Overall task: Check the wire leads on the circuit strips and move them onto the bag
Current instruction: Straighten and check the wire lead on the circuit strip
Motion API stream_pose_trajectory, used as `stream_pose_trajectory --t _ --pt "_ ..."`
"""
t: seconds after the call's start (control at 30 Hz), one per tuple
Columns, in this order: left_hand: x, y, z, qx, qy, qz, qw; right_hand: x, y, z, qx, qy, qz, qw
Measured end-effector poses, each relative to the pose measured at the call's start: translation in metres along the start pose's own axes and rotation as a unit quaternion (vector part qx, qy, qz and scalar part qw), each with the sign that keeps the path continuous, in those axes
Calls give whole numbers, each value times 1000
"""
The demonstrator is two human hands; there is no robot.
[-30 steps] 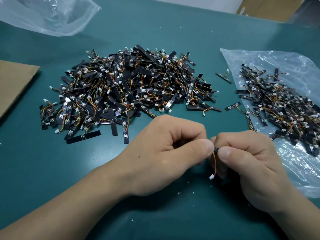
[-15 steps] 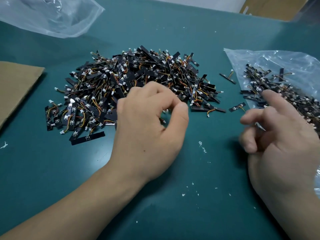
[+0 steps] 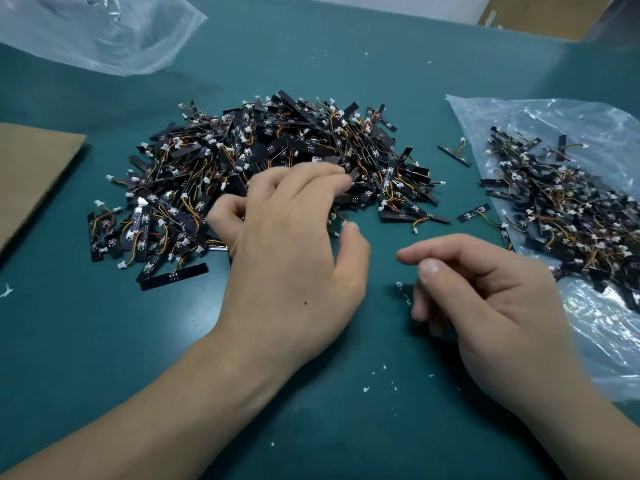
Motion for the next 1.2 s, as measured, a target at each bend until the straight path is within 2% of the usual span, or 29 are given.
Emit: stream_pose_trajectory --t 0.13,0.27,0.43,0.67,0.83,0.97,1.03,1.1,1.2 --pt "1 -1 -4 -67 56 63 994 0 -1 1 -13 -1 -1 1000" --pt "0 -2 -2 -194 17 84 977 1 1 0 -21 1 -1 1000" --pt "-1 1 1 -257 -38 107 960 2 0 0 -7 -14 -17 1000" --pt "-1 0 4 -292 -82 109 947 0 1 0 -21 -11 -16 1000" --pt "-1 3 3 -238 -64 124 961 0 1 -2 -27 77 -40 996" --pt "-2 3 3 -240 -99 92 961 2 -1 -6 -71 139 -71 985" --pt "-2 3 3 -200 -84 95 972 3 0 -6 -54 133 -56 988" --pt "-2 5 0 -180 -71 107 975 2 1 -3 -85 108 -60 989" --pt "-1 7 -3 -226 -93 97 965 0 -4 2 -160 75 -108 978"
Point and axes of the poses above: each hand's wrist, its own x-axis towards the middle knuckle, its own z-axis out of the palm, y = z × x, the point moved 1 cm from there along x, towards the middle knuckle, and after that the axes turned 7 degrees about -y, right-handed, at the moved point
